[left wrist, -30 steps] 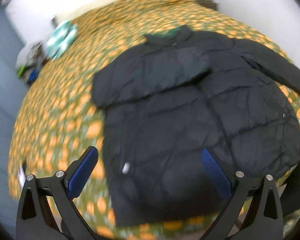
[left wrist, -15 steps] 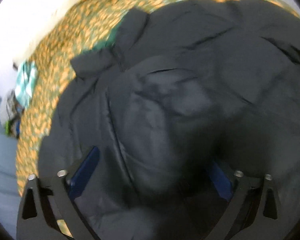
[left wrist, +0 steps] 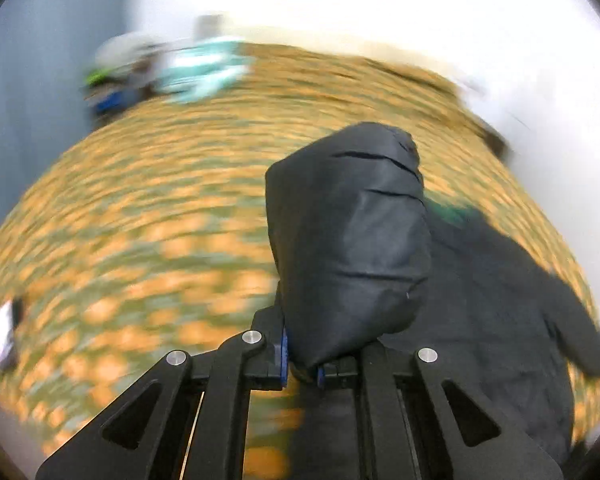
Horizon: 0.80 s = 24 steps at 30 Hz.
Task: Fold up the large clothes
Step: 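Grasp the other folded sleeve with the left tool and pull it outward, then lay the sleeve flat on the bed and open the left tool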
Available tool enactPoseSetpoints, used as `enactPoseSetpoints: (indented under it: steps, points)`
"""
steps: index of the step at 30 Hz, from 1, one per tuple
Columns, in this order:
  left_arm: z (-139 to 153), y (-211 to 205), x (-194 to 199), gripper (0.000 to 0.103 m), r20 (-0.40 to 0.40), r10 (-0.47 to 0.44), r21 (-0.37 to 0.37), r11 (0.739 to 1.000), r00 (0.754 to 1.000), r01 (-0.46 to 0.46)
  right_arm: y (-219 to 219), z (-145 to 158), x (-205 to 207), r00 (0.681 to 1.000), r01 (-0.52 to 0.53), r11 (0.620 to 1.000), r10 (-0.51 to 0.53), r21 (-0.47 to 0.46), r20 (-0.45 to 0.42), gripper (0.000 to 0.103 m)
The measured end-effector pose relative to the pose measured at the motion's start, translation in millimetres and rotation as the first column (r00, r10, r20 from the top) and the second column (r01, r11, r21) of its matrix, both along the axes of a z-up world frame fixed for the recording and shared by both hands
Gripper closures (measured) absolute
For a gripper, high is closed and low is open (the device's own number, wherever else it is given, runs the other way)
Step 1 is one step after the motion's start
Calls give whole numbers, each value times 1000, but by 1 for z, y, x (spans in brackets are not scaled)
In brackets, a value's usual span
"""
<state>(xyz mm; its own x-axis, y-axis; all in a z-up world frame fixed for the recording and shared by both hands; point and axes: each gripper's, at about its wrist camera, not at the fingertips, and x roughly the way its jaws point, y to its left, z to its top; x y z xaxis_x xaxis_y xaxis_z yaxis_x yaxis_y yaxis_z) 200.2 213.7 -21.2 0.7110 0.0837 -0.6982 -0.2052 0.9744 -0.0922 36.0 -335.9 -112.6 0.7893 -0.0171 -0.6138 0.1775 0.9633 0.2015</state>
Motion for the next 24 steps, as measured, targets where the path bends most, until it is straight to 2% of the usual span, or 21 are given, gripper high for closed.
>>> enactPoseSetpoints:
  steps: [2, 3, 6, 7, 9, 11, 17, 21, 24]
  points:
    - [-8, 51, -14, 96, -19, 140, -2, 990, 990, -140, 11, 2, 2, 1000, -21, 1000, 21, -3, 4, 14]
    - [-19, 80, -24, 96, -38, 222, -8, 975, 974, -223, 19, 2, 2, 999, -34, 999, 34, -3, 1, 14]
    - [-59, 132, -34, 96, -133, 331, -58, 938, 934, -341, 33, 5, 3, 998, -64, 998, 64, 6, -5, 14]
    - [-77, 145, -37, 96, -164, 359, -48, 927, 919, -371, 36, 5, 3, 998, -68, 998, 68, 5, -7, 14]
    - [-102, 150, -36, 96, -196, 374, 0, 924, 906, -382, 44, 5, 3, 997, -78, 997, 78, 1, -14, 14]
    - [-126, 162, -38, 96, -232, 392, 14, 917, 890, -400, 49, 6, 0, 996, -87, 996, 86, -5, -23, 14]
    - [-152, 184, -66, 96, -259, 475, -115, 850, 841, -515, 60, 8, -10, 994, -97, 995, 95, -33, -48, 14]
    - [-165, 187, -76, 94, -291, 473, -154, 835, 831, -529, 63, 2, -11, 993, -103, 994, 100, -36, -68, 14]
    - [-169, 195, -84, 70, -323, 484, -202, 804, 813, -559, 63, 1, -7, 992, -104, 994, 102, -24, -81, 14]
